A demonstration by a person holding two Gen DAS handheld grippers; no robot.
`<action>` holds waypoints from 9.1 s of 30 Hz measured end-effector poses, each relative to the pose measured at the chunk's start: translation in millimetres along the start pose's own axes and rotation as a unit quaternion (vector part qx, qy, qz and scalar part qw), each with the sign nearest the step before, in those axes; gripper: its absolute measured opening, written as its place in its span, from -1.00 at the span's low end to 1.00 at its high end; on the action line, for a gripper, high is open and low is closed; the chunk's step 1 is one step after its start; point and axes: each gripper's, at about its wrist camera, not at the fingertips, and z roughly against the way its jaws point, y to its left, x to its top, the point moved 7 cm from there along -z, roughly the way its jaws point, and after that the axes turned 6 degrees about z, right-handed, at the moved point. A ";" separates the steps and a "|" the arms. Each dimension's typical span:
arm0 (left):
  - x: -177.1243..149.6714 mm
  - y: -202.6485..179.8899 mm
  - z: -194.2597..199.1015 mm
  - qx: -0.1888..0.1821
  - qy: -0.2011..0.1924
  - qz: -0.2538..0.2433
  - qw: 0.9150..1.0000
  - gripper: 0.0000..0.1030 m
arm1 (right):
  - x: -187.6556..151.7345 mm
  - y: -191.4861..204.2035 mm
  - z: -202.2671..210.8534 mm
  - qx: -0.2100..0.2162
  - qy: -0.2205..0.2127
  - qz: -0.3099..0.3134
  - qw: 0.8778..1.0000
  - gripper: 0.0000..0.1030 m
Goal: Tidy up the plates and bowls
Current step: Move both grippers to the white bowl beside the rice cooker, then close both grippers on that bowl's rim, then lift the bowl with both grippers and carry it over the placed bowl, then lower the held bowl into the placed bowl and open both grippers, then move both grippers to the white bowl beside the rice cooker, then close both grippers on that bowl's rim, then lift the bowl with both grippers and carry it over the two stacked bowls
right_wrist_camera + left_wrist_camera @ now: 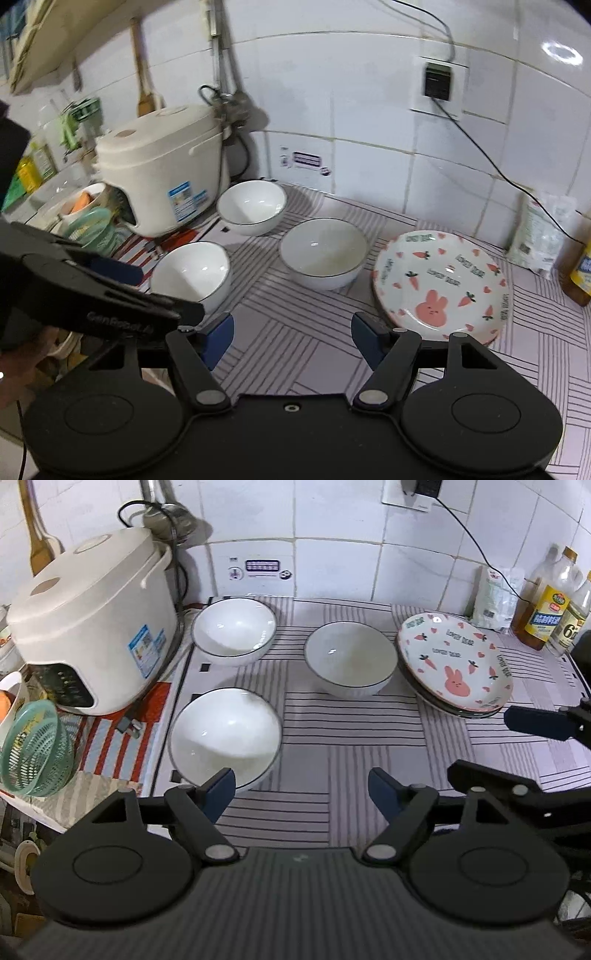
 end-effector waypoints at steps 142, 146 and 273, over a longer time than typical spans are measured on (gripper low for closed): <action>99.4 -46.3 -149.5 -0.036 0.104 0.013 0.994 -0.57 | 25.4 -96.7 -159.3 -0.004 -0.056 -0.119 0.991 -0.58; 101.8 -50.9 -153.4 -0.035 0.108 0.003 0.994 -0.54 | 27.9 -92.7 -161.2 -0.031 -0.053 -0.080 0.995 -0.58; 104.7 105.4 -159.5 -0.071 -0.099 0.238 0.964 -0.60 | 134.5 -20.7 -264.4 0.074 0.047 -0.079 0.993 -0.80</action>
